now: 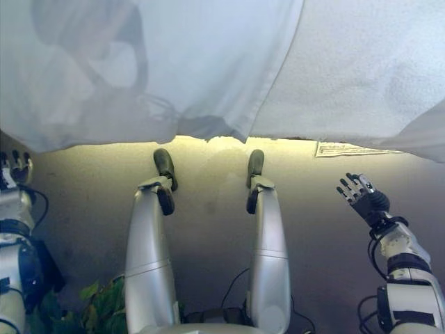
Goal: Make the bed neatly
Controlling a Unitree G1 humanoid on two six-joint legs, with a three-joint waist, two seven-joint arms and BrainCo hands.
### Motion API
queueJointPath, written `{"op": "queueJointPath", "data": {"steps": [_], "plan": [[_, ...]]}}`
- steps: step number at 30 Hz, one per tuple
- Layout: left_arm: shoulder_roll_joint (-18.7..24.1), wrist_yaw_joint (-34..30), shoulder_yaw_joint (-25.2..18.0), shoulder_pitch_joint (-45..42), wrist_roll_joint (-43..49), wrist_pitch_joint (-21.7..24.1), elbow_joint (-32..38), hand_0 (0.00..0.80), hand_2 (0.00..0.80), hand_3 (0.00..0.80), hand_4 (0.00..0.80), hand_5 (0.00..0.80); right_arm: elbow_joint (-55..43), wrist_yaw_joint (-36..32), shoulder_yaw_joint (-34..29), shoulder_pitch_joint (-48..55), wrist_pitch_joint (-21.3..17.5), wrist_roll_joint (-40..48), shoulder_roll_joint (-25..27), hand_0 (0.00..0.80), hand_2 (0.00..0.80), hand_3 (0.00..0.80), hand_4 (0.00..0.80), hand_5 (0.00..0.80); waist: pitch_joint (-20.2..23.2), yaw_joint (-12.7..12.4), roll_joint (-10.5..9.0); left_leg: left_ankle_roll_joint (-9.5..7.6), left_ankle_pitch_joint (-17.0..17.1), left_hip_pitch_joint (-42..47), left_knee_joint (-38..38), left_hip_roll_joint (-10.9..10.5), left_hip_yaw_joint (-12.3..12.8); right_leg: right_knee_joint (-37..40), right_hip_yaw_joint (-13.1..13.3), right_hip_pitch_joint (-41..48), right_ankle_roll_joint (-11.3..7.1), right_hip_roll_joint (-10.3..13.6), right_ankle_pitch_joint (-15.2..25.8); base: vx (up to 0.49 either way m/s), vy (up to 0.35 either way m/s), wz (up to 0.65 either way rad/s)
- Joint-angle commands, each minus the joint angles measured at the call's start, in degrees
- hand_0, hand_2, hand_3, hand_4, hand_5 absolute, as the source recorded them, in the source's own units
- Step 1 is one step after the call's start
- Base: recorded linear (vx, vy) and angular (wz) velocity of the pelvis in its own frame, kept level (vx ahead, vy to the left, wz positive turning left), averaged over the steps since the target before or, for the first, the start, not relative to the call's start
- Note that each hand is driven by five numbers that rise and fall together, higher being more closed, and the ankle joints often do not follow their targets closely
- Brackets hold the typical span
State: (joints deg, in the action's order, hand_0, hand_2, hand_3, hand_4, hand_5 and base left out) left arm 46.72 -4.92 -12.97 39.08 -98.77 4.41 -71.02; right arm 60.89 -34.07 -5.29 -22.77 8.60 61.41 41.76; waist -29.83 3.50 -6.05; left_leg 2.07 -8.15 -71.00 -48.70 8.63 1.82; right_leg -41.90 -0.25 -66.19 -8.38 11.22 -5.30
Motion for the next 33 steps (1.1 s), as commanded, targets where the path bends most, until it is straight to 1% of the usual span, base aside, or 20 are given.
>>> {"op": "queueJointPath", "data": {"steps": [1, 3, 4, 5, 6, 7, 8, 9, 10, 13, 16, 18, 19, 20, 21, 22, 24, 26, 30, 33], "plan": [[2.4, -0.2, -3.6, -3.3, -1.2, 2.1, -2.1, 0.0, 0.0, 0.0, 0.0, 0.0, -1.4, -1.0, -3.5, 5.8, -1.7, 1.5, 4.5, 0.0, 0.0, 0.0, 0.0, 0.0, 0.0, -0.5, 2.54, 1.04, -3.5, 4.5, -0.8, -1.6, 0.3, 0.1, -1.7, 1.9, 2.06, 0.7, 5.4, -0.011, -0.055, 0.05], [1.5, -1.8, -3.7, -4.7, -0.1, 1.2, -1.5, 0.0, 0.0, 0.0, 0.0, 0.0, -2.5, -1.1, -3.5, 6.7, -1.8, 1.6, 3.4, 0.0, 0.0, 0.0, 0.0, 0.0, 0.0, -0.5, 2.75, 1.06, -3.7, 5.5, -0.7, -1.6, 0.4, 0.3, -1.6, 2.7, 1.92, 0.9, 5.4, 0.028, -0.061, 0.03], [1.2, -2.1, -3.6, -5.1, 0.2, 1.1, -1.4, 0.0, 0.0, 0.0, 0.0, 0.0, -2.8, -1.1, -3.4, 7.0, -1.8, 1.7, 3.1, 0.0, 0.0, 0.0, 0.0, 0.0, 0.0, -0.5, 2.84, 1.32, -4.6, 6.6, -0.7, -1.6, 0.0, 0.0, -1.3, 3.6, 1.58, 0.7, 4.6, 0.001, -0.079, 0.06], [0.2, -3.1, -3.5, -5.7, 0.9, 0.6, -0.5, 0.0, 0.0, 0.0, 0.0, 0.0, -4.0, -1.0, -3.3, 7.7, -2.1, 1.7, 1.8, 0.0, 0.0, 0.0, 0.0, 0.0, 0.0, -0.3, 2.9, 0.98, -3.8, 6.8, -0.4, -1.6, 0.7, 0.6, -1.4, 3.7, 1.72, 0.9, 5.4, 0.062, -0.087, 0.05], [-0.3, -4.4, -3.3, -5.9, 1.2, 0.3, -0.1, 0.0, 0.0, 0.0, 0.0, 0.0, -4.4, -1.0, -3.1, 8.0, -2.3, 1.7, 1.1, 0.0, 0.0, 0.0, 0.0, 0.0, 0.0, -0.3, 2.99, 1.23, -4.8, 8.2, -0.3, -1.6, 0.4, 0.3, -1.1, 4.9, 1.3, 0.7, 4.6, -0.055, -0.114, 0.04], [-1.1, -5.7, -3.0, -6.2, 2.7, -0.4, 0.1, 0.0, 0.0, 0.0, 0.0, 0.0, -4.9, -1.1, -3.0, 8.4, -2.7, 1.7, 0.2, 0.0, 0.0, 0.0, 0.0, 0.0, 0.0, -0.1, 2.92, 0.89, -3.9, 8.7, 0.3, -1.4, 1.1, 1.1, -1.4, 5.3, 1.43, 1.0, 5.5, 0.071, -0.122, 0.02], [-1.9, -5.9, -2.2, -6.4, 4.1, -1.0, 0.2, 0.0, 0.0, 0.0, 0.0, 0.0, -5.3, -1.0, -2.7, 8.7, -3.0, 2.0, -0.6, 0.0, 0.0, 0.0, 0.0, 0.0, 0.0, 0.1, 2.96, 1.14, -4.9, 10.3, 0.5, -1.4, 1.0, 1.2, -1.2, 6.7, 1.0, 0.9, 4.8, -0.038, -0.167, 0.03], [-3.2, -6.4, -1.5, -7.0, 4.5, -1.6, 0.4, 0.0, 0.0, 0.0, 0.0, 0.0, -6.1, -0.5, -2.5, 9.2, -3.6, 2.6, -1.8, 0.0, 0.0, 0.0, 0.0, 0.0, 0.0, 0.2, 2.97, 0.9, -4.1, 10.9, 1.2, -1.5, 1.7, 2.4, -1.5, 7.3, 1.09, 1.2, 5.8, 0.016, -0.171, 0.04], [-3.9, -7.2, -1.4, -7.7, 4.8, -1.8, 0.6, 0.0, 0.0, 0.0, 0.0, 0.0, -6.7, -0.3, -2.6, 9.5, -3.9, 2.8, -2.5, 0.0, 0.0, 0.0, 0.0, 0.0, 0.0, 0.2, 2.98, 0.91, -3.9, 11.7, 1.7, -1.6, 1.8, 3.1, -1.6, 8.0, 1.01, 1.3, 6.2, -0.046, -0.185, 0.08], [-8.4, -10.2, -1.0, -12.3, 7.3, -2.0, 2.4, 0.0, 0.0, 0.0, 0.0, 0.0, -9.9, 1.3, -2.6, 11.3, -4.9, 3.5, -5.8, 0.0, 0.0, 0.0, 0.0, 0.0, 0.0, 0.2, 3.07, 0.99, -3.8, 16.4, 4.3, -2.0, 2.8, 5.9, -2.4, 12.2, 0.58, 1.7, 6.6, 0.013, -0.18, 0.05], [-11.5, -12.5, -0.4, -14.9, 9.3, -3.0, 3.1, 0.0, 0.0, 0.0, 0.0, 0.0, -9.7, 1.7, -3.0, 12.0, -5.6, 4.0, -7.5, 0.0, 0.0, 0.0, 0.0, 0.0, 0.0, 0.0, 3.38, 0.95, -3.4, 20.3, 6.8, -2.4, 3.4, 8.0, -3.1, 15.7, 0.47, 2.1, 6.7, -0.005, -0.19, 0.02], [-13.8, -13.8, -0.2, -16.8, 10.2, -2.1, 4.2, 0.0, 0.0, 0.0, 0.0, 0.0, -10.5, 2.3, -3.3, 12.9, -6.0, 3.8, -9.0, 0.0, 0.0, 0.0, 0.0, 0.0, 0.0, -0.1, 3.43, 1.08, -3.0, 23.0, 8.4, -2.6, 3.6, 9.2, -3.4, 18.1, 0.33, 2.1, 6.6, 0.0, -0.192, 0.03], [-15.6, -14.9, 0.0, -18.3, 12.0, -1.0, 5.6, 0.0, 0.0, 0.0, 0.0, 0.0, -10.9, 2.9, -3.6, 13.4, -6.3, 3.5, -10.1, 0.0, 0.0, 0.0, 0.0, 0.0, 0.0, -0.2, 3.49, 1.26, -2.7, 25.6, 9.9, -2.8, 3.8, 10.4, -3.9, 20.5, 0.18, 2.3, 6.6, 0.006, -0.214, 0.07], [-16.4, -15.7, 0.3, -19.0, 12.6, -0.2, 6.5, 0.0, 0.0, 0.0, 0.0, 0.0, -11.0, 3.0, -3.7, 13.7, -6.5, 3.3, -10.6, 0.0, 0.0, 0.0, 0.0, 0.0, 0.0, -0.3, 3.53, 1.33, -2.5, 27.0, 10.8, -2.9, 3.9, 11.1, -4.1, 21.7, 0.14, 2.5, 6.7, -0.002, -0.267, 0.07], [-17.7, -16.0, 1.2, -20.0, 13.3, 1.1, 7.9, 0.0, 0.0, 0.0, 0.0, 0.0, -10.9, 3.2, -3.8, 14.1, -7.1, 2.7, -11.3, 0.0, 0.0, 0.0, 0.0, 0.0, 0.0, -0.6, 3.61, 1.44, -2.1, 28.9, 12.1, -2.9, 3.9, 12.1, -4.5, 23.4, 0.12, 2.8, 6.7, -0.016, -0.225, 0.07], [-18.5, -15.9, 1.8, -20.8, 14.3, 1.3, 8.6, 0.0, 0.0, 0.0, 0.0, 0.0, -10.8, 3.3, -3.8, 14.4, -7.7, 2.2, -11.9, 0.0, 0.0, 0.0, 0.0, 0.0, 0.0, -0.8, 3.66, 1.56, -1.7, 30.5, 13.2, -2.9, 4.0, 13.1, -4.9, 25.1, 0.11, 2.9, 6.7, -0.013, -0.208, 0.1], [-19.9, -17.3, 2.3, -22.0, 15.9, 1.2, 9.3, 0.0, 0.0, 0.0, 0.0, 0.0, -10.4, 4.5, -3.8, 14.6, -8.3, 0.1, -12.9, 0.0, 0.0, 0.0, 0.0, 0.0, 0.0, -1.2, 3.78, 1.84, -0.9, 34.4, 15.6, -3.0, 4.3, 15.1, -5.6, 28.8, 0.13, 3.1, 6.6, -0.004, -0.203, 0.1], [-20.9, -17.2, 2.9, -23.0, 16.4, 1.5, 10.1, 0.0, 0.0, 0.0, 0.0, 0.0, -9.2, 5.2, -3.7, 14.7, -8.8, -1.7, -13.3, 0.0, 0.0, 0.0, 0.0, 0.0, 0.3, -1.6, 3.96, 2.26, 0.0, 37.9, 17.9, -3.2, 4.6, 17.3, -6.5, 32.5, 0.22, 3.5, 6.5, -0.008, -0.203, 0.03], [-21.8, -16.1, 3.9, -24.1, 19.4, 1.6, 9.9, 0.0, 0.0, 0.0, 0.0, 0.0, -6.6, 7.5, -3.0, 14.6, -9.1, -3.9, -13.9, 0.0, 0.0, 0.0, 0.0, 0.0, 2.8, -2.0, 4.16, 2.81, 2.1, 43.5, 22.9, -3.6, 4.8, 21.2, -7.8, 38.3, 0.67, 4.0, 6.5, 0.012, -0.179, 0.05], [-21.9, -14.2, 4.9, -24.6, 24.4, 1.1, 8.3, 0.0, 0.0, 0.0, 0.0, 0.0, -4.9, 9.4, -1.9, 15.5, -9.4, -7.4, -15.1, 0.0, 0.0, 0.0, 0.0, 0.0, 5.9, -1.9, 4.26, 3.1, 4.8, 49.2, 29.5, -3.7, 5.4, 25.6, -9.0, 43.9, 0.77, 4.2, 7.0, 0.037, -0.171, 0.05]]}}
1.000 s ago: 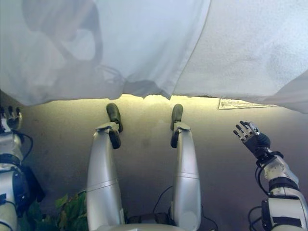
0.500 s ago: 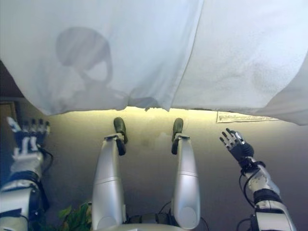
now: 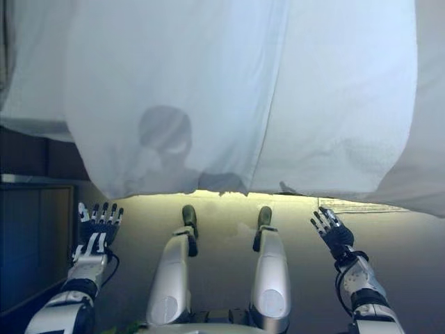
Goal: Make the bed neatly
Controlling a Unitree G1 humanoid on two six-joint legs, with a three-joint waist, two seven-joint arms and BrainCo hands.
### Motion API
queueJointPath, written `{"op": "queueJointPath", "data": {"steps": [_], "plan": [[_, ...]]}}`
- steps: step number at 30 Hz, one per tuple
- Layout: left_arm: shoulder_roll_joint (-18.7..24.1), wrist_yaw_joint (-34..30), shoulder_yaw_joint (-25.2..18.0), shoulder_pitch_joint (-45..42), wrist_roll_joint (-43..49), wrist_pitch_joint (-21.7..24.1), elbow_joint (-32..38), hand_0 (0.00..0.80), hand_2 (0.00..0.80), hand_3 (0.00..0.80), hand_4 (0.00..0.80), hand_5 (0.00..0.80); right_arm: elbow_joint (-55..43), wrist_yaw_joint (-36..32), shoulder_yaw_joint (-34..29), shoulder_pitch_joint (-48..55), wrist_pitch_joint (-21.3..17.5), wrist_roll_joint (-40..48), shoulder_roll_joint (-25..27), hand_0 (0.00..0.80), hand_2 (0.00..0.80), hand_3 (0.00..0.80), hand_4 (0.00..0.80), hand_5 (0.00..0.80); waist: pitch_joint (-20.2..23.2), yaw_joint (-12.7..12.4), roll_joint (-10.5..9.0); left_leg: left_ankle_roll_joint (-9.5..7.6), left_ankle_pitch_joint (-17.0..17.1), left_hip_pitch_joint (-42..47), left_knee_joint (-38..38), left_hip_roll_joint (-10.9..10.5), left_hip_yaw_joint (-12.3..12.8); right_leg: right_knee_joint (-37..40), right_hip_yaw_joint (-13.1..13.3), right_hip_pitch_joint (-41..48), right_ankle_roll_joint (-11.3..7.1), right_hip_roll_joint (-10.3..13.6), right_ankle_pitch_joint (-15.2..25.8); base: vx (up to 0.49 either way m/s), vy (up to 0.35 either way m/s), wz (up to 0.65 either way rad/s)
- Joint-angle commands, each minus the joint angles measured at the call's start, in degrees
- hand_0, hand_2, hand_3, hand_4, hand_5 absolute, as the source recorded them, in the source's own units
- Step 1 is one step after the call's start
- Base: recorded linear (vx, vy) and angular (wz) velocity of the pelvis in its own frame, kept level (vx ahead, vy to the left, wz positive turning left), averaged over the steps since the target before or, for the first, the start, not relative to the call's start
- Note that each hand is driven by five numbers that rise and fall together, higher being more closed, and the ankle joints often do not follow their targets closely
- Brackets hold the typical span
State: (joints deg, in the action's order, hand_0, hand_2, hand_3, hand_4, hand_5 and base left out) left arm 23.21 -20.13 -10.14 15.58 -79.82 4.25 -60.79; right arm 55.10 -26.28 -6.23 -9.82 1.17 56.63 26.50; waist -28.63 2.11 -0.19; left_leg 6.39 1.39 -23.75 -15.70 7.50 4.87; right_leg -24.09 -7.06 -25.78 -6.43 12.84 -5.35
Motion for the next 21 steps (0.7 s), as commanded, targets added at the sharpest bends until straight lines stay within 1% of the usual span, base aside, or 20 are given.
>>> {"op": "queueJointPath", "data": {"steps": [1, 3, 5, 7, 8, 9, 10, 11, 12, 13, 14, 16, 18, 19, 21], "plan": [[1.7, 1.3, 2.5, -1.3, 6.6, 0.9, -3.1, 0.0, 0.0, 0.0, 0.0, 0.0, 1.7, 1.7, -0.8, 3.0, -1.8, -3.1, -0.3, 0.0, 0.0, 0.0, 0.0, 0.0, 6.1, -0.4, -1.47, -1.13, -3.7, 4.2, -0.9, -2.7, 2.5, 9.4, -2.6, 5.7, -1.23, 2.5, 7.2, 0.091, -0.146, 0.06], [1.8, 0.7, 2.7, -2.0, 9.3, 1.4, -5.3, 0.0, 0.0, 0.0, 0.0, 0.0, 3.0, 1.0, -0.8, 3.5, -1.6, -4.5, -1.1, 0.0, 0.0, 0.0, 0.0, 0.0, 7.9, -0.1, -1.4, -1.17, -2.2, 7.3, 2.8, -2.9, 2.8, 12.2, -2.9, 8.8, -1.19, 2.4, 7.9, 0.086, -0.12, 0.04], [1.3, 1.1, 2.4, -3.6, 12.7, 0.9, -6.2, 0.0, 0.0, 0.0, 0.0, 0.0, 4.1, 1.4, -0.8, 4.8, -0.5, -6.7, -2.3, 0.0, 0.0, 0.0, 0.0, 0.0, 11.1, 0.2, -0.95, -1.17, -1.0, 12.3, 8.1, -2.9, 3.3, 16.5, -3.0, 13.9, -1.31, 1.7, 8.4, 0.143, -0.114, -0.08], [0.9, 1.1, 2.2, -4.9, 15.2, 1.0, -7.2, 0.0, 0.0, 0.0, 0.0, 0.0, 6.3, 1.7, -0.7, 5.7, -0.4, -9.3, -3.2, 0.0, 0.0, 0.0, 0.0, 0.0, 13.9, 0.3, -0.43, -1.09, 0.0, 15.7, 11.8, -2.9, 3.4, 20.1, -3.0, 17.4, -1.25, 1.1, 9.3, 0.132, -0.066, -0.11], [0.7, 1.4, 2.1, -5.3, 15.8, 1.2, -7.3, 0.0, 0.0, 0.0, 0.0, 0.0, 6.9, 2.0, -0.5, 6.0, -0.3, -10.2, -3.5, 0.0, 0.0, 0.0, 0.0, 0.0, 14.5, 0.3, -0.28, -1.07, 0.3, 16.8, 12.8, -2.8, 3.4, 21.0, -3.0, 18.3, -1.18, 0.9, 9.6, 0.113, -0.036, -0.04], [0.4, 1.9, 2.0, -5.7, 16.6, 1.4, -7.4, 0.0, 0.0, 0.0, 0.0, 0.0, 7.4, 2.3, -0.3, 6.1, -0.4, -10.9, -3.9, 0.0, 0.0, 0.0, 0.0, 0.0, 15.2, 0.3, -0.11, -1.05, 0.5, 17.7, 13.6, -2.8, 3.5, 21.9, -2.9, 19.1, -1.17, 0.7, 9.9, 0.135, -0.061, -0.01], [-0.3, 3.3, 2.3, -6.3, 20.2, 2.4, -7.9, 0.0, 0.0, 0.0, 0.0, 0.0, 8.9, 3.4, 0.4, 6.5, 0.1, -12.3, -5.3, 0.0, 0.0, 0.0, 0.0, 0.0, 17.2, 0.2, 0.25, -1.13, 0.9, 19.4, 15.2, -2.6, 3.6, 23.4, -2.9, 20.6, -1.18, 0.6, 10.4, 0.13, -0.072, -0.02], [-0.6, 4.6, 2.5, -6.5, 23.1, 2.9, -7.9, 0.0, 0.0, 0.0, 0.0, 0.0, 9.2, 4.0, 0.6, 6.7, 0.5, -12.3, -5.9, 0.0, 0.0, 0.0, 0.0, 0.0, 17.8, 0.2, 0.32, -1.13, 1.2, 20.5, 16.2, -2.6, 3.8, 24.4, -2.8, 21.6, -1.22, 0.5, 10.8, 0.168, -0.096, -0.08], [-0.8, 5.9, 3.9, -6.8, 29.1, 3.0, -9.4, 0.0, 0.0, 0.0, 0.0, 0.0, 9.9, 4.5, 1.0, 7.2, 0.6, -11.3, -7.0, 0.0, 0.0, 0.0, 0.0, 0.0, 19.1, 0.4, 0.57, -1.03, 1.4, 22.3, 17.7, -2.2, 4.2, 25.5, -2.7, 23.1, -1.24, 0.1, 11.0, 0.135, -0.076, -0.1], [-1.0, 5.7, 5.5, -7.1, 34.1, 3.4, -10.7, 0.0, 0.0, 0.0, 0.0, 0.0, 10.4, 4.8, 1.3, 7.6, 0.8, -9.4, -7.6, 0.0, 0.0, 0.0, 0.0, 0.0, 20.2, 0.9, 0.72, -0.95, 2.0, 23.1, 18.7, -2.0, 4.6, 26.5, -2.3, 23.6, -1.16, -0.3, 11.5, 0.124, -0.064, -0.1], [-1.2, 5.2, 6.4, -7.1, 36.6, 3.8, -11.4, 0.0, 0.0, 0.0, 0.0, 0.0, 10.6, 5.1, 1.4, 7.9, 0.9, -8.4, -7.9, 0.0, 0.0, 0.0, 0.0, 0.0, 20.7, 1.0, 0.84, -0.91, 2.2, 23.7, 19.4, -1.9, 4.9, 27.0, -2.0, 24.1, -1.13, -0.5, 11.7, 0.118, -0.041, -0.1], [-2.7, 4.5, 9.2, -6.4, 39.5, 4.1, -12.8, 0.0, 0.0, 0.0, 0.0, 0.0, 14.7, 5.9, 0.5, 8.7, 0.1, -8.6, -8.9, 0.0, 0.0, 0.0, 0.0, 0.0, 22.9, 1.8, 1.61, -0.72, 2.2, 25.3, 20.7, -1.9, 5.2, 28.7, -1.7, 25.7, -1.34, -0.8, 12.3, 0.111, -0.007, -0.09], [-3.9, 3.7, 10.4, -5.9, 40.6, 3.9, -12.8, 0.0, 0.0, 0.0, 0.0, 0.0, 16.6, 7.5, 0.0, 8.7, -0.2, -9.9, -9.2, 0.0, 0.0, 0.0, 0.0, 0.0, 23.5, 1.9, 2.04, -0.69, 1.8, 25.7, 20.7, -1.9, 5.3, 29.1, -1.8, 26.2, -1.37, -0.9, 12.3, 0.038, 0.007, -0.05], [-5.2, 4.0, 11.4, -5.6, 40.4, 4.0, -12.9, 0.0, 0.0, 0.0, 0.0, 0.0, 18.5, 9.5, -0.7, 8.5, -0.4, -9.6, -9.6, 0.0, 0.0, 0.0, 0.0, 0.0, 24.1, 1.7, 2.33, -0.74, 1.7, 26.0, 20.7, -2.0, 5.0, 29.1, -1.9, 26.7, -1.23, -1.1, 12.1, 0.042, 0.001, -0.04], [-7.7, 4.1, 12.2, -5.8, 40.4, 4.8, -13.9, 0.0, 0.0, 0.0, 0.0, 0.0, 22.1, 13.5, -2.5, 8.1, 0.0, -6.5, -10.2, 0.0, 0.0, 0.0, 0.0, 0.0, 24.8, 1.7, 2.58, -0.97, 1.3, 27.1, 20.7, -1.8, 5.2, 29.0, -1.8, 27.8, -0.92, -1.3, 11.6, 0.081, -0.014, -0.02]]}}
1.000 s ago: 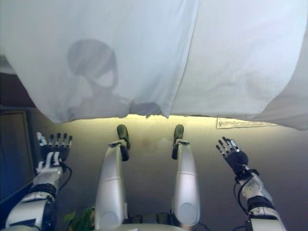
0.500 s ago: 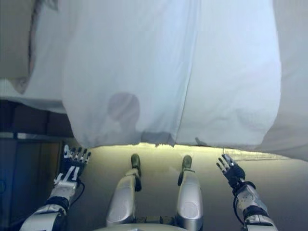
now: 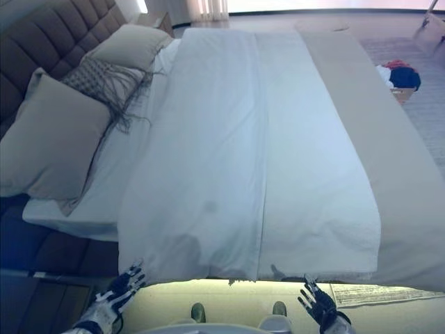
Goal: Make the bed neatly
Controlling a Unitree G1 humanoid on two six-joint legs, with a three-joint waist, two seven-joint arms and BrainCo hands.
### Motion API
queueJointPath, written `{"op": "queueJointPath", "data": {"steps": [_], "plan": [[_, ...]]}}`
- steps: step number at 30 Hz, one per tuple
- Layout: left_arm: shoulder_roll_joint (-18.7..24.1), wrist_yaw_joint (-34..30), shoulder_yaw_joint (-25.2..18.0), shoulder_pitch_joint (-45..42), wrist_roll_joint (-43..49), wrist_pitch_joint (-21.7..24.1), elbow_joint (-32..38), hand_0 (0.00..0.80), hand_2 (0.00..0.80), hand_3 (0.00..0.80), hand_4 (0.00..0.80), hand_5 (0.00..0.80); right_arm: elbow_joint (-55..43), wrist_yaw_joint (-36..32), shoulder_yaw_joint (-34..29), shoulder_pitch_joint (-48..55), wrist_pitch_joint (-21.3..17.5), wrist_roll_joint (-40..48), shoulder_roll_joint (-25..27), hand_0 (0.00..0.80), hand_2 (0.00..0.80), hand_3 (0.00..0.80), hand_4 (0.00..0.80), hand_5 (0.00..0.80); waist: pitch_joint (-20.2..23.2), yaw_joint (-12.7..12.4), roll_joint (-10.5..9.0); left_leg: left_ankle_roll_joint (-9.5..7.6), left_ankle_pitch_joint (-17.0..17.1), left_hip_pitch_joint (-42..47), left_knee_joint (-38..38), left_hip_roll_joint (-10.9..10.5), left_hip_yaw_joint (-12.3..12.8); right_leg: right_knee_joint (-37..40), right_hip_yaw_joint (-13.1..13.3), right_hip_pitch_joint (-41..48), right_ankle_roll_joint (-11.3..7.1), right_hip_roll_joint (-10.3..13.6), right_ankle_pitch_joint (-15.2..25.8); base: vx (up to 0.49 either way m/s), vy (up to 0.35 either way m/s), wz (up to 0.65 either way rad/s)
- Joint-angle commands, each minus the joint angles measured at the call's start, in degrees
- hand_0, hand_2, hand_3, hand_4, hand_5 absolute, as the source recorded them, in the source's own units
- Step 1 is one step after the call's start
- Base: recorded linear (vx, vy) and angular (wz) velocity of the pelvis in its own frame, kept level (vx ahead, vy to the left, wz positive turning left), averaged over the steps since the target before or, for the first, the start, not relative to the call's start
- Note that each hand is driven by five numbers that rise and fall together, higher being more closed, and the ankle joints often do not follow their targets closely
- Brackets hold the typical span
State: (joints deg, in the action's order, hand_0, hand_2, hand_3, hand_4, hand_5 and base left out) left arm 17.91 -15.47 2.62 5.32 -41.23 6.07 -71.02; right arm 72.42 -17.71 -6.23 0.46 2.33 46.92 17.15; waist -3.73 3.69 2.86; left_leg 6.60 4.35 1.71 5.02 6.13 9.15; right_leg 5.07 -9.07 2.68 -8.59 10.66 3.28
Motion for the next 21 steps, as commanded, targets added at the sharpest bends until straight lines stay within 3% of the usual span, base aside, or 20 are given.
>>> {"op": "queueJointPath", "data": {"steps": [1, 4, 9, 21], "plan": [[-3.7, -0.7, -0.7, 4.3, 0.7, 3.0, -4.2, 0.0, 0.0, 0.0, 0.0, 0.0, 6.6, 8.4, -4.1, -2.3, -1.1, 3.8, -1.0, 0.0, 0.0, 0.0, 0.0, 0.0, 0.3, -0.1, -0.42, -1.17, -1.8, 2.4, 0.0, -0.2, 1.1, -0.2, 0.0, 0.1, 1.39, 0.8, 2.7, 0.103, -0.043, -0.07], [-6.1, -0.5, -1.0, 4.7, -1.1, 2.4, -4.7, 0.0, 0.0, 0.0, 0.0, 0.0, 8.8, 10.6, -5.2, -3.0, -0.5, 0.7, -1.9, 0.0, 0.0, 0.0, 0.0, 0.0, 1.0, -0.9, -0.48, -1.12, -2.1, 3.8, 0.0, 0.2, 0.8, -0.1, -0.4, 1.8, 1.86, 0.6, 2.3, 0.087, -0.065, -0.09], [-8.6, -0.3, 0.0, 3.1, -1.2, 1.8, -6.1, 0.0, 0.0, 0.0, 0.0, 0.0, 5.5, 9.7, 0.7, -4.6, -1.5, -1.6, -5.9, 0.0, 0.0, 0.0, 0.0, 0.0, 1.9, -2.0, -1.81, -1.18, -2.2, 5.4, 0.0, 0.9, 0.0, -0.1, -0.7, 3.9, 2.2, 0.1, 1.9, 0.048, -0.084, -0.01], [-7.5, -2.2, -0.4, 2.1, -2.1, 3.6, -6.9, 0.0, 0.0, 0.0, 0.0, 0.0, 5.9, 8.6, 3.9, -4.5, 0.2, -5.2, -5.9, 0.0, 0.0, 0.0, 0.0, 0.0, 2.3, -2.3, -3.16, -1.25, -2.2, 6.6, 0.0, 2.0, 0.1, -0.1, -0.3, 5.0, 2.07, -0.4, 1.9, 0.016, -0.016, 0.01]]}}
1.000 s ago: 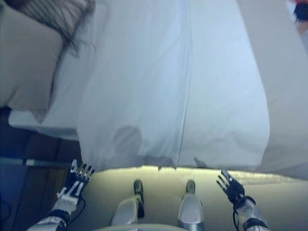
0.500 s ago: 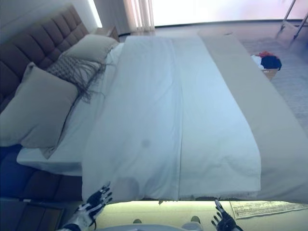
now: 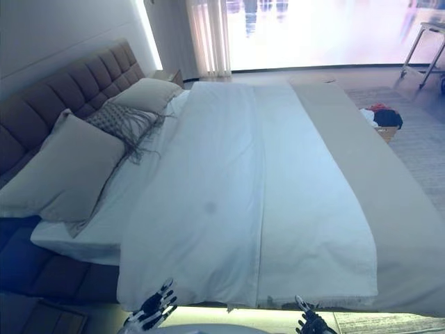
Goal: Make the bed neatly
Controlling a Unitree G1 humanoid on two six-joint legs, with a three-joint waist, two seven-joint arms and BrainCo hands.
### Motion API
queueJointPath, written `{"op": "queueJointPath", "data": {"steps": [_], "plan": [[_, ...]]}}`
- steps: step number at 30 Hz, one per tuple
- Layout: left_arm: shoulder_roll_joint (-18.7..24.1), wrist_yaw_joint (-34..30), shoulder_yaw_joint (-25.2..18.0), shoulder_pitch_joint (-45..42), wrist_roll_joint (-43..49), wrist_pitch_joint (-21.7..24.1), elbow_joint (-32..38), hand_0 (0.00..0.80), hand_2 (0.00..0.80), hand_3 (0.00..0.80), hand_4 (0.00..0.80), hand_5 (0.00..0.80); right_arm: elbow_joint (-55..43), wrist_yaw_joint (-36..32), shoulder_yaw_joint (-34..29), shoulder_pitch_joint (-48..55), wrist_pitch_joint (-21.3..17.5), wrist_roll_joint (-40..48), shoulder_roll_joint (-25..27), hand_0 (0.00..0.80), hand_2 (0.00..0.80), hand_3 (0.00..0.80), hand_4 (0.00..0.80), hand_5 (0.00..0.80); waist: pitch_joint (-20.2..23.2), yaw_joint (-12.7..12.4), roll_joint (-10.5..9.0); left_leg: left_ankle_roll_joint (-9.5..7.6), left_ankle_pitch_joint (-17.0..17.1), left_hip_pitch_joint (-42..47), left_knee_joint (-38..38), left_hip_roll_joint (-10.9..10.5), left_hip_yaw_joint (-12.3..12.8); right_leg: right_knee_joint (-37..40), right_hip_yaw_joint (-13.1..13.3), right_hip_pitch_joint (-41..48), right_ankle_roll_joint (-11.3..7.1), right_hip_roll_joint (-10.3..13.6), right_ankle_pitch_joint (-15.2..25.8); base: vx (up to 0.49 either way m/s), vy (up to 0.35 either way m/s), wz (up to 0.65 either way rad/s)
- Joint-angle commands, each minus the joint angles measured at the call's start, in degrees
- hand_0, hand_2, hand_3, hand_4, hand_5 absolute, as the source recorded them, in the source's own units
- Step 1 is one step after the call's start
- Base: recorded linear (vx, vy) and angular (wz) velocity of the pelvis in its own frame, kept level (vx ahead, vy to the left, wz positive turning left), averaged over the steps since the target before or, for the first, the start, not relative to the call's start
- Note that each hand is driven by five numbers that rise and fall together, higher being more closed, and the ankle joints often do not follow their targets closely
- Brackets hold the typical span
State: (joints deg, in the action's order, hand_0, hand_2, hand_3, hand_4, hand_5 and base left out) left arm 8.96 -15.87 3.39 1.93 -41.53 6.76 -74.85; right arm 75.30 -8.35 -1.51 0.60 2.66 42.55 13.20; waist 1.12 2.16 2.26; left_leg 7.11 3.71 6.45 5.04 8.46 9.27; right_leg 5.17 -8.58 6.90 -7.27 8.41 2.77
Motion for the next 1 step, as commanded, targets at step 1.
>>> {"op": "queueJointPath", "data": {"steps": [1], "plan": [[1.5, -1.6, -1.1, 5.3, -1.8, 2.9, -2.9, 0.0, 0.0, 0.0, 0.0, 0.0, 3.0, -0.6, -0.7, -4.6, 0.2, -1.0, -2.0, 0.0, 0.0, 0.0, 0.0, 0.0, -2.6, -0.7, -2.55, -1.77, -1.5, 1.9, 0.0, -0.3, 0.0, -0.2, -0.8, 0.8, 0.69, 1.9, 2.4, 0.0, 0.0, 0.0]]}}
